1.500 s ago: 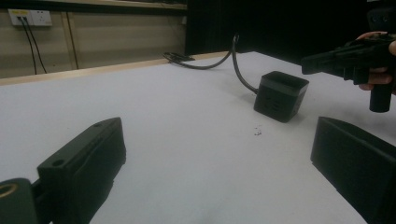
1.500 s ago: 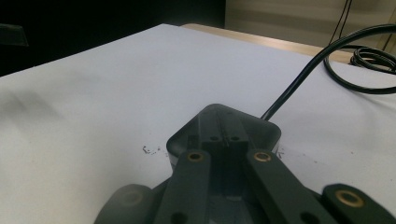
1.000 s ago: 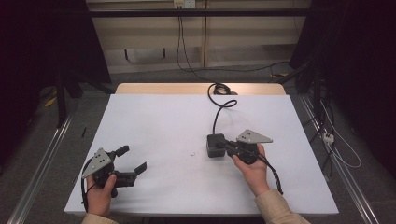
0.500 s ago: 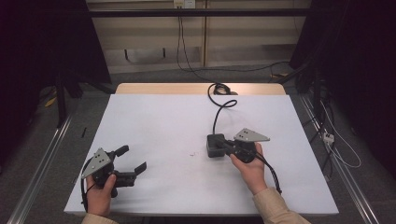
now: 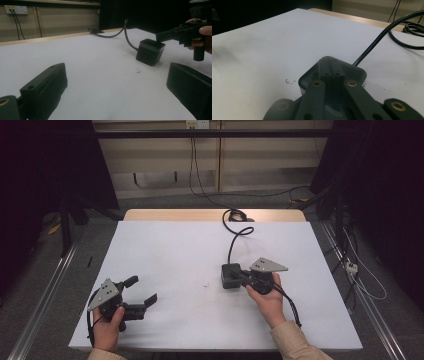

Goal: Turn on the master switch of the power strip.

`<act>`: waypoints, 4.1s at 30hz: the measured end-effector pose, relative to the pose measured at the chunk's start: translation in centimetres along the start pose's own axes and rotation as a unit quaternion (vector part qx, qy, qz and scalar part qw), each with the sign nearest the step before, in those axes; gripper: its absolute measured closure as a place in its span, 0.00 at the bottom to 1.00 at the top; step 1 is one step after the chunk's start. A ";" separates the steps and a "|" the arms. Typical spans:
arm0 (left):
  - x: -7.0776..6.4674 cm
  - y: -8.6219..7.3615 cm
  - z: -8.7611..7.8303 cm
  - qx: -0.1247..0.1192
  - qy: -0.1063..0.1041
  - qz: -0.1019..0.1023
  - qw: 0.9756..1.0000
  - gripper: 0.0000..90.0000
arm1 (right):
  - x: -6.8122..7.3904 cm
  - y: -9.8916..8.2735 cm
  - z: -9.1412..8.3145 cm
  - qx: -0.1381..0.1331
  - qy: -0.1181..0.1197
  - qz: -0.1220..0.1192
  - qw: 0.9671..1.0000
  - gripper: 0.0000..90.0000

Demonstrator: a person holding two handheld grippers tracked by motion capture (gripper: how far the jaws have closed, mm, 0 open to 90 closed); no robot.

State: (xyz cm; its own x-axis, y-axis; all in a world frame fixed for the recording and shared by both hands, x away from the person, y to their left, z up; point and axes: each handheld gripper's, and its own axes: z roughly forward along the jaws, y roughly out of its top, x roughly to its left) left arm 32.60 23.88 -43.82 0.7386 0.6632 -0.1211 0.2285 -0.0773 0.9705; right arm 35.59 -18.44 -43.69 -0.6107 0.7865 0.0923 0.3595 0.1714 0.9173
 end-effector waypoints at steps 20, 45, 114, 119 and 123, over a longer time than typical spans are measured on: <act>0.0 -0.1 0.0 0.000 0.000 -0.003 1.000 0.03 | 0.1 -0.1 0.1 0.001 0.002 0.001 1.000 1.00; -0.2 0.0 0.0 0.002 0.001 -0.001 1.000 0.03 | 0.4 -0.4 0.1 0.002 -0.005 -0.020 1.000 1.00; -0.3 -0.1 0.1 -0.001 0.000 -0.002 1.000 0.03 | 0.6 -0.7 0.2 -0.001 -0.012 -0.023 1.000 1.00; -0.2 0.0 0.2 0.001 -0.002 0.000 1.000 0.03 | 0.5 -0.6 0.1 -0.003 -0.008 -0.017 1.000 1.00; -0.2 0.0 0.1 -0.001 0.000 -0.003 1.000 0.03 | 0.7 -0.5 0.1 -0.002 0.000 -0.018 1.000 1.00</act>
State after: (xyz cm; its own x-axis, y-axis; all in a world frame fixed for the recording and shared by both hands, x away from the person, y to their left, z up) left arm 32.56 23.69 -43.87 0.7376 0.6632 -0.1265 0.2312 -0.0721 0.9702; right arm 35.01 -17.94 -44.12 -0.6231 0.7799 0.0594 0.3350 0.1975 0.9213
